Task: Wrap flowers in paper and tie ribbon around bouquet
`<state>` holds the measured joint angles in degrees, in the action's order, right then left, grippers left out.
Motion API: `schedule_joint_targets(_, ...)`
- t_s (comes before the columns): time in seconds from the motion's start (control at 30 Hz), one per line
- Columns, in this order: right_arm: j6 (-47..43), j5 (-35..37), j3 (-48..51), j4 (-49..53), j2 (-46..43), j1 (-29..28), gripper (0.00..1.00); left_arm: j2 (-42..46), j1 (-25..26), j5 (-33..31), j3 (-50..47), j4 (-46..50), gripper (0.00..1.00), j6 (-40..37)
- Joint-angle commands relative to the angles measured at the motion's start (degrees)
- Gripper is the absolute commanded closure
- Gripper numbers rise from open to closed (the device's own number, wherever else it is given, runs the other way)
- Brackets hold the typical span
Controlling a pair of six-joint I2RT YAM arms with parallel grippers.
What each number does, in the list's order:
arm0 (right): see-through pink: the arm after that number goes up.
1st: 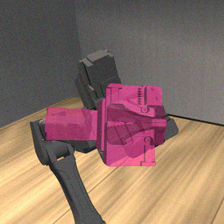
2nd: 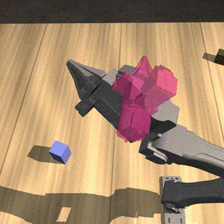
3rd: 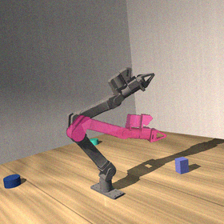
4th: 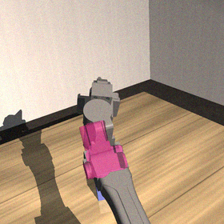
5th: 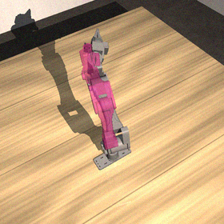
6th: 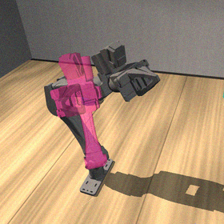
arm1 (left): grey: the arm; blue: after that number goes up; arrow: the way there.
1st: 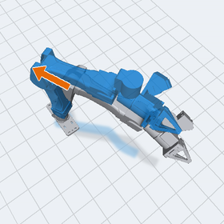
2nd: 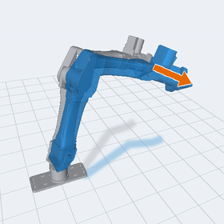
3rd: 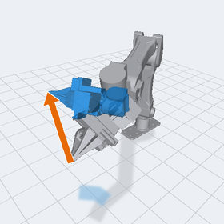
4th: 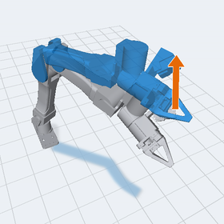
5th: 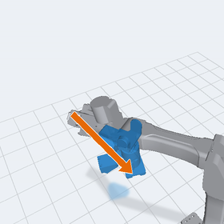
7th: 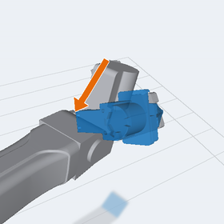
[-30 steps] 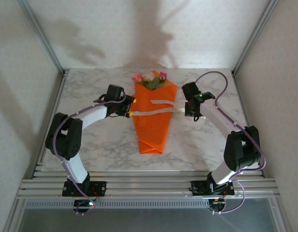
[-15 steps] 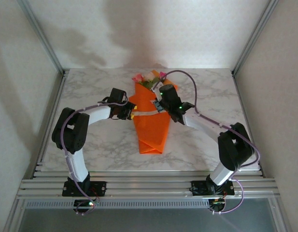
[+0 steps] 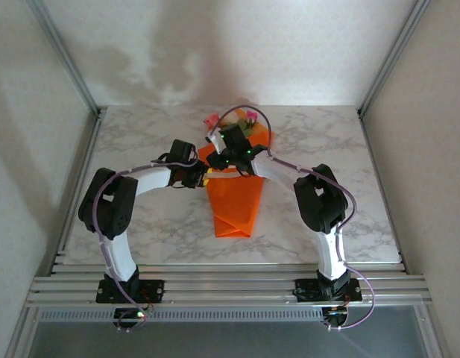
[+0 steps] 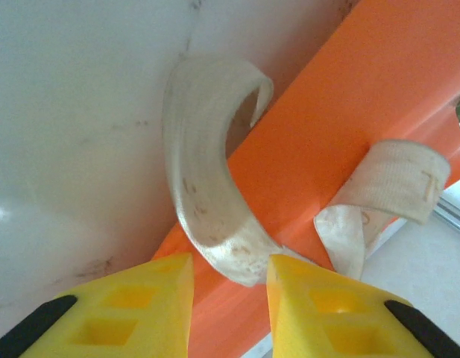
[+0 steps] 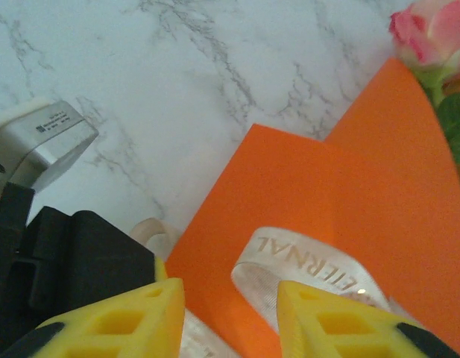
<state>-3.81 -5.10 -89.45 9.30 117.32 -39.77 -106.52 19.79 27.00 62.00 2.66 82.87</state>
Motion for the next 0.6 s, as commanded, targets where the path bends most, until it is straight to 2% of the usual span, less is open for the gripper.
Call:
schedule_joint_targets(0.0,5.84,-2.08,-2.67,5.64,-2.81,1.37,0.59,3.20,0.34,-1.38,-0.64,0.15,0.71,1.50)
schedule_joint_targets(0.07,8.06,0.67,-1.69,6.31,-4.85,2.54,0.58,3.75,0.34,-1.89,-0.23,0.85,0.71,1.65)
schedule_joint_targets(0.23,16.27,6.69,-3.20,14.17,-4.78,6.58,0.71,3.40,0.34,-1.95,1.48,2.40,0.69,1.26)
schedule_joint_targets(0.3,19.62,8.81,-5.43,18.32,-2.80,7.52,0.73,2.53,0.42,-1.78,1.94,2.87,0.67,1.15)
schedule_joint_targets(0.43,22.53,8.19,-11.12,20.06,2.46,7.69,0.72,1.73,0.96,-1.36,1.05,1.11,0.51,3.86)
schedule_joint_targets(0.5,24.17,8.53,-14.68,21.48,5.49,7.60,0.71,1.28,1.13,-0.67,0.10,-1.05,0.46,6.16)
schedule_joint_targets(0.57,25.52,7.60,-18.29,22.80,8.09,7.51,0.70,0.79,1.21,-0.16,-1.50,-3.94,0.46,9.08)
